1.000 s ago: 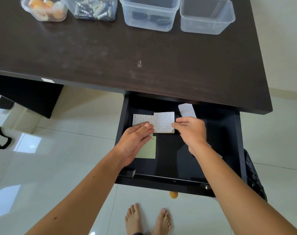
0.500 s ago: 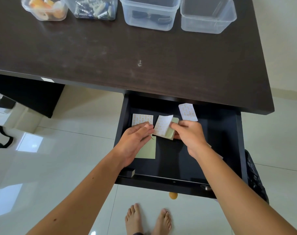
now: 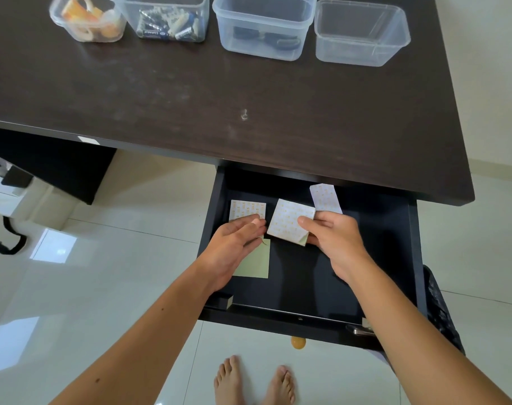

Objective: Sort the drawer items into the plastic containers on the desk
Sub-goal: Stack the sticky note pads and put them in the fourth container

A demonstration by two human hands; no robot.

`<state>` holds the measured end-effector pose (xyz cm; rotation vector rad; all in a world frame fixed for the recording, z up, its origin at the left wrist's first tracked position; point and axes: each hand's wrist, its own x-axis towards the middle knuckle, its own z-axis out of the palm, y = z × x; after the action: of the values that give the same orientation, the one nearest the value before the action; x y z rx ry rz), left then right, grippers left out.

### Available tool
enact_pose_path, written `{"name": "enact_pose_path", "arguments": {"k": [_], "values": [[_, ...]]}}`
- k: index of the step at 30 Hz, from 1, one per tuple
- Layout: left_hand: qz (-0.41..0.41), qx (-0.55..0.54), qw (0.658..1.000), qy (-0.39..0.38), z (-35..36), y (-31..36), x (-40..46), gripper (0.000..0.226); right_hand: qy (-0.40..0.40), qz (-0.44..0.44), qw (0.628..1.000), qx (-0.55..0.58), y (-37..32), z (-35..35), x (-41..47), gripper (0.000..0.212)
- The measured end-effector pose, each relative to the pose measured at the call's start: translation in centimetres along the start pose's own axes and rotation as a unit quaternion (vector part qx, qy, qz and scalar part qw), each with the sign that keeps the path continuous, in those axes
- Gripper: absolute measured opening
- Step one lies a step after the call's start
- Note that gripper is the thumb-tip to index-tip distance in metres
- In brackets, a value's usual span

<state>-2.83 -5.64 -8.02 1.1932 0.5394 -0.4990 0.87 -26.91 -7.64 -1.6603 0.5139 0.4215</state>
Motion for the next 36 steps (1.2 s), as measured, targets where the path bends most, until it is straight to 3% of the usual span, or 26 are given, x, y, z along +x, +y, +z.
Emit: {"name": "enact_pose_path", "arguments": {"k": [3, 7, 10, 14, 17, 23, 26, 30, 36], "values": [[0.005, 0.018, 1.0, -0.015, 0.1, 0.3, -0.4, 0.043, -0.063, -0.005, 0.998, 0.028, -1.1, -1.1, -1.0, 0.02], [-0.017, 0.008, 0.997, -0.076, 0.5, 0.8, -1.4, 0.036, -0.165, -0.021, 0.986, -0.014, -2.3, -0.9, -2.3, 0.021], [-0.015, 0.001, 0.996, -0.083, 0.5, 0.8, -2.0, 0.034, -0.196, -0.031, 0.98, -0.029, -2.5, -0.1, -2.2, 0.021], [-0.006, -0.025, 0.999, -0.044, -0.2, 1.2, -3.1, 0.033, -0.162, -0.049, 0.986, -0.015, -2.6, 1.0, -0.6, 0.021], [-0.001, -0.036, 0.998, -0.047, -0.8, 1.4, -4.5, 0.033, -0.116, -0.095, 0.985, -0.087, -2.1, 2.3, 1.8, 0.014], [0.01, -0.035, 0.998, -0.045, -2.4, 1.4, -6.3, 0.036, -0.128, -0.219, 0.911, -0.324, -1.0, 5.4, 4.3, 0.054], [0.011, -0.034, 0.999, -0.037, -2.9, 1.3, -6.6, 0.034, -0.125, -0.231, 0.89, -0.373, -0.9, 5.9, 4.3, 0.053], [0.007, -0.034, 0.999, -0.022, -2.9, 1.2, -6.7, 0.034, -0.117, -0.202, 0.915, -0.329, -1.3, 5.3, 3.9, 0.031], [0.015, -0.006, 1.0, -0.008, -2.2, 1.1, -6.7, 0.033, -0.13, -0.11, 0.979, -0.111, -1.5, 2.0, 2.5, 0.017]]}}
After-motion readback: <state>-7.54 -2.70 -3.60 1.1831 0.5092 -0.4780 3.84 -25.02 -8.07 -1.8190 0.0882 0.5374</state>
